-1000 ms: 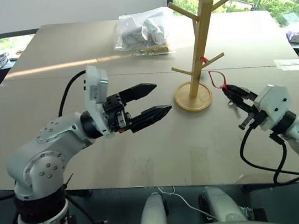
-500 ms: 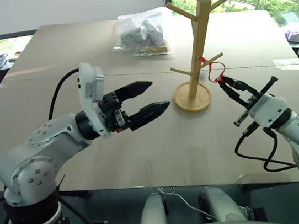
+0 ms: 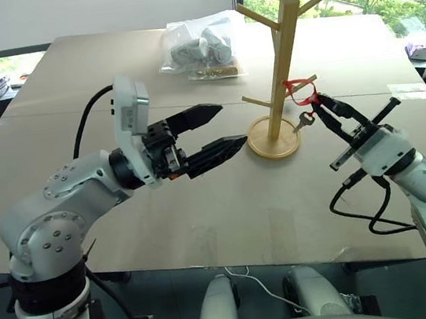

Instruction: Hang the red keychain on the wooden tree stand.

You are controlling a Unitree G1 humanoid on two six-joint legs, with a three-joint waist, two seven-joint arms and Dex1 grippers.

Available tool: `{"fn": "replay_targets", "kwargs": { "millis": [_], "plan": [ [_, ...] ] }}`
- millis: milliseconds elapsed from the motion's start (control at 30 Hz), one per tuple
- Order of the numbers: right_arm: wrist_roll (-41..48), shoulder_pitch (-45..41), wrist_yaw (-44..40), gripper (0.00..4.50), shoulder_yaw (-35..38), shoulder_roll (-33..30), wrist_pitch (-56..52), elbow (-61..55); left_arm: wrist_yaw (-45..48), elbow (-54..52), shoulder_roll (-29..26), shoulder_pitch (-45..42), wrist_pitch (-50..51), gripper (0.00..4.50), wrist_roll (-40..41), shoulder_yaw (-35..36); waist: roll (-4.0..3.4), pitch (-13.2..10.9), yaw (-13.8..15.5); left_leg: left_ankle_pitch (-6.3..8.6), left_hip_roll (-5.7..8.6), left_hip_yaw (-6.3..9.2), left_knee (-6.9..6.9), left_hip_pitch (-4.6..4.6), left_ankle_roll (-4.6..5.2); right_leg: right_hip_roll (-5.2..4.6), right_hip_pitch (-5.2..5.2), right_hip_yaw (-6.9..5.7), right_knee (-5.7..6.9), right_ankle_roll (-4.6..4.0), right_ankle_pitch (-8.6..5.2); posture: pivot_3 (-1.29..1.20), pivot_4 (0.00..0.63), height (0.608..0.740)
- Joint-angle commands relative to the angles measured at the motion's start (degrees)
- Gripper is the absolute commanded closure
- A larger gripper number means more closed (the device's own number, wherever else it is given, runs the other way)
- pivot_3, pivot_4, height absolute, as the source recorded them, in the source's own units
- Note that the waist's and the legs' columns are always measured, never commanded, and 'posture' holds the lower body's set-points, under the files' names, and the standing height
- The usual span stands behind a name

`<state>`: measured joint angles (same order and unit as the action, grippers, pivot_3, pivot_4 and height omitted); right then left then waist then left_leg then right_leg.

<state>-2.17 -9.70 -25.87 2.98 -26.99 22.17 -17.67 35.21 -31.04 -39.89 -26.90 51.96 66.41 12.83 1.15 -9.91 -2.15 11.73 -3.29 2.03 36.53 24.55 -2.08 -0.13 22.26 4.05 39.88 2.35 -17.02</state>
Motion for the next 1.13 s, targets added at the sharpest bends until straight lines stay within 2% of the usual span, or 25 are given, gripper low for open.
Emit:
{"fn": "replay_targets", "kwargs": {
  "millis": [33, 567, 600, 633, 733, 800, 833, 867, 1000, 1133],
  "plan": [
    [1.48, -1.55, 0.09, 4.42, -0.17, 0.14, -2.37, -0.40, 0.33, -0.80, -0.38, -1.02, -1.38, 0.00, -0.18, -0.28, 0.00, 0.00, 0.08, 0.00, 0.00, 0.01, 0.00, 0.01, 0.00, 0.00, 0.00, -0.01, 0.00, 0.00, 0.00, 0.00, 0.150, 0.740],
    [4.38, -2.86, -2.15, 4.42, -1.49, 0.52, -13.31, 0.31, 0.77, -0.78, -0.74, -0.38, -2.66, 0.00, -1.28, -0.79, 0.00, 0.00, 0.08, 0.00, 0.00, 0.00, 0.00, 0.01, 0.01, 0.00, 0.00, -0.01, -0.01, 0.00, 0.00, 0.00, 0.150, 0.740],
    [4.86, -2.78, -2.41, 3.67, -1.18, 0.29, -14.31, 0.28, 0.89, -0.62, -1.12, -0.31, -2.51, 0.00, -1.67, -0.90, 0.00, 0.00, 0.09, 0.00, 0.00, 0.00, 0.00, 0.01, 0.00, 0.00, 0.00, -0.01, -0.01, 0.00, 0.00, 0.00, 0.150, 0.740],
    [5.39, -2.65, -2.87, 3.37, -0.97, -0.06, -15.16, 0.20, 0.95, -0.41, -1.54, -0.29, -2.36, 0.00, -2.21, -1.06, 0.00, 0.00, 0.08, 0.00, 0.00, 0.01, 0.00, 0.01, 0.01, 0.00, 0.00, -0.01, -0.01, 0.00, 0.00, 0.00, 0.150, 0.740],
    [7.58, -1.80, -5.33, 1.92, -0.44, -1.78, -17.83, -0.43, 1.09, 0.08, -2.74, 0.00, -2.17, 0.00, -3.80, -1.28, 0.00, 0.00, 0.09, 0.00, 0.00, 0.00, 0.00, 0.01, 0.01, 0.00, 0.00, -0.01, -0.01, 0.00, 0.00, 0.00, 0.150, 0.740],
    [12.84, -1.98, -9.85, 0.98, 1.29, -5.60, -24.87, -1.54, 3.12, 1.57, -5.74, 0.26, -1.99, 0.00, -6.72, -1.60, -0.01, -0.01, 0.09, 0.00, 0.00, 0.00, 0.00, 0.02, 0.01, 0.00, 0.00, -0.01, -0.01, 0.00, 0.00, 0.00, 0.150, 0.740],
    [17.09, -2.28, -12.50, 0.61, 2.66, -8.22, -29.97, -2.97, 4.96, 2.64, -7.61, 0.30, -2.23, 0.00, -8.06, -1.56, -0.02, -0.02, 0.09, 0.01, 0.00, -0.01, 0.00, 0.02, 0.01, 0.00, 0.00, -0.01, -0.02, 0.00, 0.00, 0.00, 0.150, 0.740],
    [22.15, -3.00, -14.72, 0.05, 4.76, -11.37, -36.12, -4.73, 7.23, 4.27, -9.79, 0.03, -2.96, 0.00, -10.01, -1.74, -0.06, -0.05, 0.09, 0.01, 0.00, -0.01, 0.00, 0.01, 0.01, 0.00, 0.01, -0.01, -0.02, 0.00, 0.00, 0.00, 0.150, 0.740],
    [38.06, -5.90, -16.80, 0.05, 11.18, -18.90, -53.38, -9.93, 14.58, 9.96, -14.12, -1.97, -6.03, 0.00, -14.78, -2.61, -0.15, -0.14, -0.03, 0.01, 0.00, -0.02, -0.02, 0.00, 0.02, 0.01, 0.01, 0.00, -0.02, -0.01, -0.01, 0.00, 0.150, 0.740],
    [48.98, -9.06, -14.21, 0.05, 15.44, -21.97, -64.75, -12.95, 20.78, 16.69, -15.36, -6.55, -8.51, 0.00, -18.85, -4.81, -0.11, -0.17, -0.02, 0.01, -0.01, 0.02, -0.05, 0.04, 0.02, 0.03, 0.02, -0.04, -0.05, -0.01, -0.02, 0.00, 0.150, 0.740]
  ]
}}
